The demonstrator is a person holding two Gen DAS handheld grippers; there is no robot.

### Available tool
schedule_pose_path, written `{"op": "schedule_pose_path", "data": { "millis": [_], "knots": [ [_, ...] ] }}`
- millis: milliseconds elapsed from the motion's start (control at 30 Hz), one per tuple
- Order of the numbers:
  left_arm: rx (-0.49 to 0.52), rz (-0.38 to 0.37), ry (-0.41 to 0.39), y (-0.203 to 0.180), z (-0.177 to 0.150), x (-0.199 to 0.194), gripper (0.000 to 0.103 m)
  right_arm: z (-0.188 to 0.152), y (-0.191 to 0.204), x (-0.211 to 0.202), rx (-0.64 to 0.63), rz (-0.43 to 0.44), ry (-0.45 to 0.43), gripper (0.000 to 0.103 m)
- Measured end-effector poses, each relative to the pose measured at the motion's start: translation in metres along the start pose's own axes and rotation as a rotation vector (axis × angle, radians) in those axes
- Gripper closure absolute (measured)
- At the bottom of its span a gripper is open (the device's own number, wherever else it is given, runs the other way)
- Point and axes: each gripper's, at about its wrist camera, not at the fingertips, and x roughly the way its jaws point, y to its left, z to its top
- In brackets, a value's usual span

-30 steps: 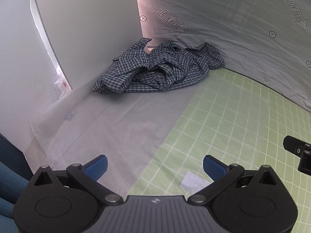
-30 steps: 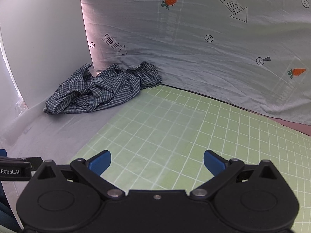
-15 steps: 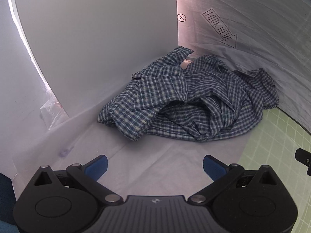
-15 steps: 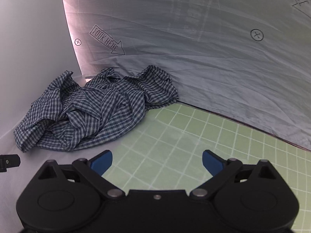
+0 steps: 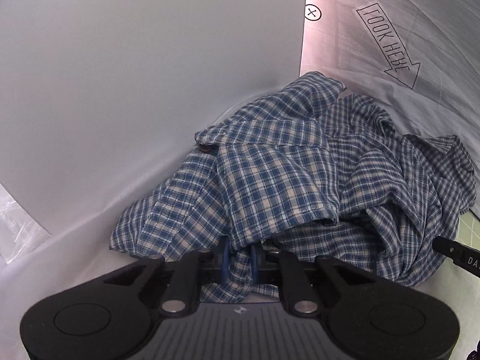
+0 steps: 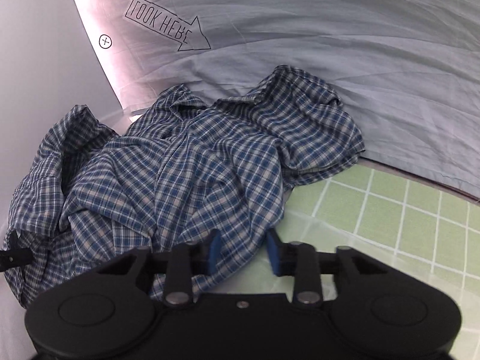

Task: Fold clothes
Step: 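Reach both grippers to the crumpled checked shirt and close on its fabric, then drag the shirt onto the open mat with both grippers, then release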

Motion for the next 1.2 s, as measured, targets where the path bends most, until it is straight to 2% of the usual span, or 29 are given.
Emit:
{"op": "schedule_pose_path", "data": {
  "millis": [33, 267, 400, 533, 700, 967, 1133, 1200],
  "knots": [
    [0.002, -0.004, -0.004, -0.001, -0.002, -0.002, 0.091, 0.0, -0.001, -0.003, 0.0, 0.0, -0.01, 0.103],
    [-0.002, -0.033, -0.022, -0.001, -0.013, -0.031, 0.094, -0.007, -0.009, -0.053, -0.011, -0.003, -0.092, 0.103],
    [-0.005, -0.057, -0.026, -0.003, -0.023, -0.064, 0.094, -0.022, -0.017, -0.099, 0.006, -0.036, -0.13, 0.103],
    [0.009, -0.099, -0.016, -0.012, -0.044, -0.105, 0.094, -0.049, -0.041, -0.154, 0.061, -0.095, -0.155, 0.103],
    [0.087, -0.178, 0.01, -0.051, -0.082, -0.162, 0.094, -0.1, -0.088, -0.235, 0.164, -0.205, -0.181, 0.103],
    [0.205, -0.296, 0.047, -0.131, -0.174, -0.269, 0.094, -0.212, -0.187, -0.377, 0.335, -0.391, -0.173, 0.103],
    [0.242, -0.336, 0.083, -0.172, -0.227, -0.317, 0.094, -0.265, -0.248, -0.441, 0.408, -0.473, -0.153, 0.103],
    [0.25, -0.338, 0.08, -0.178, -0.229, -0.327, 0.094, -0.283, -0.268, -0.463, 0.431, -0.499, -0.15, 0.103]
  ]
}}
